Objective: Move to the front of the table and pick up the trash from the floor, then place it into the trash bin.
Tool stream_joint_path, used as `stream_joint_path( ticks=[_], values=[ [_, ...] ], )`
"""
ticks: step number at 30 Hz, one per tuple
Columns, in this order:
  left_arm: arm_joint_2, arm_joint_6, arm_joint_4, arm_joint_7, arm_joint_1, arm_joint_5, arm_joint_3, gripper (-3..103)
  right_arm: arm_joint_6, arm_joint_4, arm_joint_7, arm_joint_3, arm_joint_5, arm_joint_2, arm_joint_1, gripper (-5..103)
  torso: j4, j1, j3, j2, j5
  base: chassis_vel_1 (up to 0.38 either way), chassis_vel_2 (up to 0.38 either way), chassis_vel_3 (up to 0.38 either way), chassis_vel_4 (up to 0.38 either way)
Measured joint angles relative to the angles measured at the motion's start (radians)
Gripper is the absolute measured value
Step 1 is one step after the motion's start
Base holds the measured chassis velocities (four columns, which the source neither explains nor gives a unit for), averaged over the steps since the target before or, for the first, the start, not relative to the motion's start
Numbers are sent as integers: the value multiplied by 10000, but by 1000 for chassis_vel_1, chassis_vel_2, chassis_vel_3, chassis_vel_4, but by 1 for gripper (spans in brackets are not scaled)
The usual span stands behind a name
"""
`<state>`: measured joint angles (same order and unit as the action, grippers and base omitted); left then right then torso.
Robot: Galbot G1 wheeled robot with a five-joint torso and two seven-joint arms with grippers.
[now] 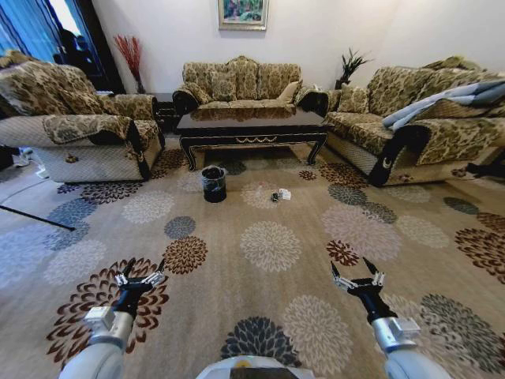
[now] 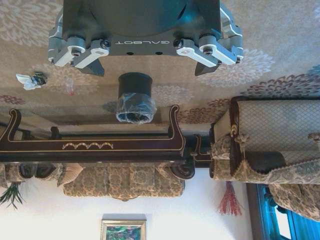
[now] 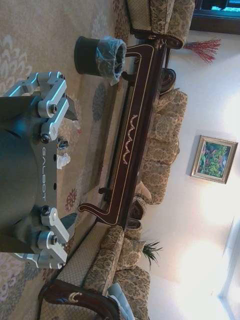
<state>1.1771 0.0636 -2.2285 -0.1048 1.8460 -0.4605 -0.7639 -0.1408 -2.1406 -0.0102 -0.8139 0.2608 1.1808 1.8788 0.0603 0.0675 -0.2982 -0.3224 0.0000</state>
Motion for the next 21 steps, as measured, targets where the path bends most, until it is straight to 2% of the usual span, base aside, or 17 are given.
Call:
stream_joint_path(
  ticks=[5, 8, 12, 16, 21],
  values=[
    [11, -13, -11, 15, 33, 33, 45, 100, 2, 16, 19, 12, 78, -94, -46, 100, 0, -64, 104, 167, 0, 0, 0, 0, 0],
    [53, -4, -84, 16, 73, 71, 140, 100, 149, 135, 64, 148, 563, -409, -333, 100, 1, -111, 230, 339, 0, 0, 0, 0, 0],
    [48, 25, -100, 17, 60, 122, 228, 100, 342, 277, 12, 246, 745, -740, -689, 100, -5, -157, 304, 463, 2, 0, 0, 0, 0],
    [-12, 96, -91, 14, -74, 139, 401, 100, 502, 356, -46, 227, 1077, -909, -824, 100, 6, -209, 414, 620, 0, 0, 0, 0, 0],
    [55, 105, -87, 5, -61, 157, 440, 100, 563, 405, -65, 232, 1137, -1075, -945, 100, -2, -265, 538, 807, 1, 0, 0, 0, 0]
  ],
)
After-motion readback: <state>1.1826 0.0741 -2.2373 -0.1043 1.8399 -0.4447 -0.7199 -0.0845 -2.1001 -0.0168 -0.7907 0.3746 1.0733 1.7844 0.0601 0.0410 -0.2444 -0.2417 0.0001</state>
